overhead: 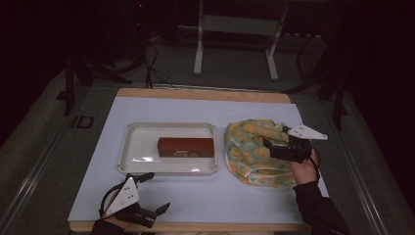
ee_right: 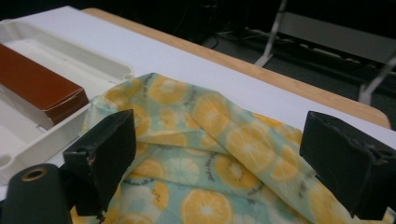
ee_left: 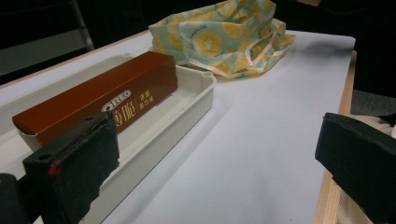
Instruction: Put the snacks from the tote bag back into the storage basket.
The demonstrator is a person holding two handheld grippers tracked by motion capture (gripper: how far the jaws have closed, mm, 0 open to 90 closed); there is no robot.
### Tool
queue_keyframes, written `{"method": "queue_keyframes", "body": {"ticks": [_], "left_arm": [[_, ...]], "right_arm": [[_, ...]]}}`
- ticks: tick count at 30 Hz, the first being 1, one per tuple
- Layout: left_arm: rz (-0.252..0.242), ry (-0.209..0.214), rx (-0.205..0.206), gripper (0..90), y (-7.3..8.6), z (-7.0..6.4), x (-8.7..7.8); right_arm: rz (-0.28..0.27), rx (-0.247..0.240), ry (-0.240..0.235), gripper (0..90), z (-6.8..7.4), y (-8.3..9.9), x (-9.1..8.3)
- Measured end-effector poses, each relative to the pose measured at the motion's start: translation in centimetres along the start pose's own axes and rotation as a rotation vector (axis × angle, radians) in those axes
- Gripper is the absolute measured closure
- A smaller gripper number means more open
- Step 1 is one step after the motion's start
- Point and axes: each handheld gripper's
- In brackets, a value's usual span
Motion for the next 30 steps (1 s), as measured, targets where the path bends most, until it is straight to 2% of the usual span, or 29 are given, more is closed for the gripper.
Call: {"method": "queue_keyframes", "body": {"ticks": [4, 11, 15, 30], "left_arm": [[0.001, 0.001, 0.000, 0.0, 0.0, 0.0, 0.0], [0.001, 0.001, 0.000, 0.0, 0.0, 0.0, 0.0], [0.001, 0.002, 0.002, 0.0, 0.0, 0.0, 0.0], [0.002, 0.009, 0.005, 0.0, 0.0, -0.1, 0.0]], "right_arm": [[-0.019, 0.018, 0.024, 10.9, 0.0, 1.3, -0.8], [-0.006, 0.042, 0.018, 10.9, 0.1, 3.1, -1.5], [0.002, 0.052, 0.030, 10.9, 0.1, 4.1, -1.9], [-0.023, 0.080, 0.110, 10.9, 0.7, 7.6, -3.9]]}}
Point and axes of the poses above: each handheld gripper's, and its own axes: x roughly forward along the jaws, y roughly out of its underside, z roughly to its left, and after that the axes turned 2 degrees about -x, right-handed
